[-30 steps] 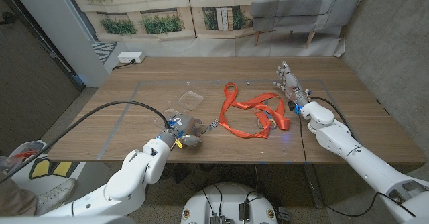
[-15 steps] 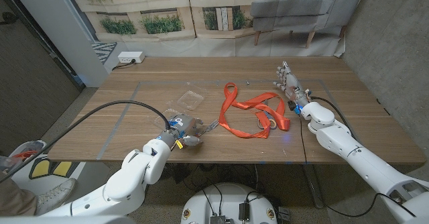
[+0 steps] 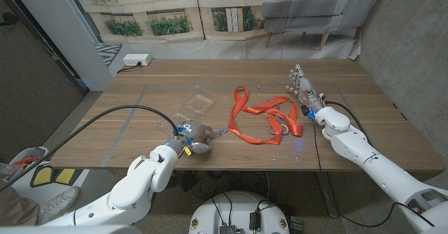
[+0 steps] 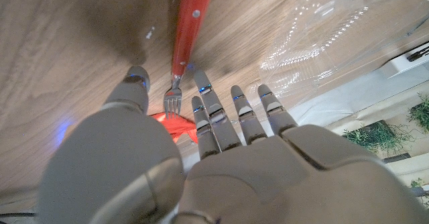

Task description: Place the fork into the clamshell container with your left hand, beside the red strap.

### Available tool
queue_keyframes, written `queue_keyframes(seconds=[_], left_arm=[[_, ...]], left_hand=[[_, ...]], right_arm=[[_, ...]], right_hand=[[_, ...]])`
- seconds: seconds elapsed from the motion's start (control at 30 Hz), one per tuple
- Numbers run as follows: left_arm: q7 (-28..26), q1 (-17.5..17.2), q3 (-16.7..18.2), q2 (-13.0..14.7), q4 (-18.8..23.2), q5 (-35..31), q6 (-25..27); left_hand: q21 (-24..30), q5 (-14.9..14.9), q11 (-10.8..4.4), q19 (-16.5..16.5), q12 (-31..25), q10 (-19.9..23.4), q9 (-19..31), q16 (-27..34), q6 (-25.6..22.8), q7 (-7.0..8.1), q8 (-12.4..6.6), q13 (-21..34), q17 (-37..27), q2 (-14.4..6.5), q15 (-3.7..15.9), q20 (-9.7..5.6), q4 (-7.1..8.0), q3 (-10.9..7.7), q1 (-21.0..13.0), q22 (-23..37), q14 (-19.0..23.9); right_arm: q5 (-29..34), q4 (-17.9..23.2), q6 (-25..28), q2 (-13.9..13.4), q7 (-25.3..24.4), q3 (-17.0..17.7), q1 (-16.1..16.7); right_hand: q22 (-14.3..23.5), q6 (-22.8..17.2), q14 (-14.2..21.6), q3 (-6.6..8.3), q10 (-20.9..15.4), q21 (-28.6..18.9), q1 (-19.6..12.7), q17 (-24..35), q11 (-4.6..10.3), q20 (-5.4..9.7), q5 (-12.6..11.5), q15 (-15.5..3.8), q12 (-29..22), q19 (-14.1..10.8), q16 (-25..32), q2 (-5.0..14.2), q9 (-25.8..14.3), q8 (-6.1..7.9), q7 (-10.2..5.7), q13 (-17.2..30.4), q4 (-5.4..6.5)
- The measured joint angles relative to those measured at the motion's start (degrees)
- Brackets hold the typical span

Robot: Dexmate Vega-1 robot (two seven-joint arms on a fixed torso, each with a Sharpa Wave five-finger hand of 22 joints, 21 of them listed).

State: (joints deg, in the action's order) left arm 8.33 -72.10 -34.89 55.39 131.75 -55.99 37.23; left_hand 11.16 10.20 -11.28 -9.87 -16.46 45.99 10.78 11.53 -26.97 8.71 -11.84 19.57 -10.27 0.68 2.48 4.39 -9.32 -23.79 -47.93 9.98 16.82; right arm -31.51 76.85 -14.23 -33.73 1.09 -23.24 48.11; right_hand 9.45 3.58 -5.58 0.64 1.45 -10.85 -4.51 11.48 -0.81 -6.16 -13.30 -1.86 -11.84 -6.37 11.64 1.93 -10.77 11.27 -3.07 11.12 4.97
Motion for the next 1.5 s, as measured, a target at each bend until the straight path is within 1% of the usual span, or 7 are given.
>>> queue_keyframes(seconds=[0.33, 0.6, 0.67, 0.73, 0.93, 1.1, 1.5], left_arm=[[0.19, -0.15, 0.13, -0.13, -0.10, -0.04, 0.00], [-0.22, -0.33, 0.24, -0.36, -0.20, -0.01, -0.12], [-0.35, -0.38, 0.27, -0.39, -0.23, 0.02, -0.15], [-0.49, -0.42, 0.27, -0.41, -0.25, 0.04, -0.16], [-0.62, -0.47, 0.27, -0.54, -0.28, 0.05, -0.17], [-0.65, -0.55, 0.23, -0.59, -0.29, 0.02, -0.16], [-0.31, -0.67, 0.04, -0.62, -0.27, -0.40, 0.15]], left_hand=[[0.00, 0.00, 0.00, 0.00, 0.37, 0.00, 0.00, 0.00, 0.00, 0.00, 0.00, 0.27, 0.00, -0.26, 0.00, 0.00, 0.00, 0.00, -0.25, 0.00, 0.00], [0.00, 0.00, 0.00, 0.00, 0.37, 0.00, 0.00, 0.00, -0.53, -0.11, 0.00, 0.27, 0.00, -1.51, 0.00, 0.00, -0.32, -0.32, -1.51, 0.00, 0.00], [0.00, 0.23, -0.20, 0.00, 0.37, 0.20, 0.00, 0.00, -0.52, -0.11, 0.00, 0.40, 0.00, -1.74, 0.00, 0.00, -0.62, -0.66, -1.74, 0.00, 0.00], [0.00, 0.24, -0.30, 0.00, 0.37, 0.31, 0.00, 0.00, -0.52, -0.11, 0.00, 0.54, 0.00, -2.15, 0.00, 0.00, -0.44, -0.93, -2.23, -0.03, 0.00], [0.00, 0.23, -0.30, -0.01, 0.54, 0.31, 0.00, 0.00, -0.74, 0.12, 0.00, 0.54, 0.00, -2.64, 0.00, 0.00, -0.96, -1.45, -4.01, -0.12, 0.00], [0.00, 0.67, -0.54, -0.01, 0.72, 0.55, 0.00, 0.00, -0.83, 0.20, 0.00, 0.81, 0.00, -2.86, 0.00, 0.00, -1.17, -2.15, -5.58, -0.12, 0.00], [0.00, 0.67, -0.60, -0.01, 0.72, 0.62, 0.00, 0.00, -1.04, 0.42, 0.00, 0.81, 0.15, -2.70, 0.00, 0.01, -1.17, -2.14, -6.94, -0.11, 0.00]], right_arm=[[0.00, -0.10, 0.12, 0.06, 0.04, -0.10, -0.07], [0.00, -0.10, 0.19, 0.08, 0.05, -0.14, -0.07], [0.00, -0.09, 0.22, 0.08, 0.04, -0.14, -0.07], [0.00, -0.05, 0.22, 0.08, 0.03, -0.14, -0.06], [0.00, 0.17, 0.25, 0.04, -0.01, -0.14, 0.06], [0.00, 0.33, 0.29, -0.04, -0.03, -0.11, 0.16], [0.00, 0.61, 0.30, -0.20, -0.04, -0.04, 0.40]], right_hand=[[0.00, 0.00, 0.00, 0.00, 0.00, 0.00, 0.02, 0.00, 0.00, 0.00, 0.00, 0.00, 0.00, 0.00, 0.00, -0.02, 0.00, 0.00, 0.00, 0.00, 0.00], [0.00, 0.00, 0.00, 0.00, 0.00, 0.00, 0.02, 0.00, 0.00, 0.00, 0.00, 0.00, 0.00, 0.00, 0.00, -0.02, 0.00, 0.00, 0.00, 0.00, 0.00], [0.00, 0.00, 0.00, -0.24, 0.00, 0.00, 0.02, 0.00, 0.00, 0.00, 0.00, 0.00, 0.00, 0.00, 0.00, -0.02, 0.00, 0.00, 0.00, 0.00, 0.24], [0.00, 0.00, 0.00, -0.24, 0.00, 0.00, 0.02, 0.00, 0.00, 0.00, 0.00, 0.00, 0.00, 0.00, 0.00, -0.02, 0.00, 0.00, 0.00, 0.00, 0.24], [0.00, 0.00, 0.00, -0.25, 0.00, 0.00, 0.02, 0.00, 0.00, 0.00, 0.00, 0.00, 0.00, 0.00, 0.00, -0.02, 0.00, 0.00, 0.00, 0.00, 0.23], [0.00, 0.00, 0.00, -0.48, 0.00, 0.00, 0.02, 0.00, 0.00, 0.00, 0.00, 0.00, 0.00, 0.00, 0.00, -0.02, 0.00, 0.00, 0.00, 0.00, -0.01], [0.00, 0.00, 0.00, -0.48, 0.00, 0.00, 0.02, 0.00, 0.00, 0.00, 0.00, 0.00, 0.00, 0.00, 0.00, -0.02, 0.00, 0.00, 0.00, 0.00, 0.00]])
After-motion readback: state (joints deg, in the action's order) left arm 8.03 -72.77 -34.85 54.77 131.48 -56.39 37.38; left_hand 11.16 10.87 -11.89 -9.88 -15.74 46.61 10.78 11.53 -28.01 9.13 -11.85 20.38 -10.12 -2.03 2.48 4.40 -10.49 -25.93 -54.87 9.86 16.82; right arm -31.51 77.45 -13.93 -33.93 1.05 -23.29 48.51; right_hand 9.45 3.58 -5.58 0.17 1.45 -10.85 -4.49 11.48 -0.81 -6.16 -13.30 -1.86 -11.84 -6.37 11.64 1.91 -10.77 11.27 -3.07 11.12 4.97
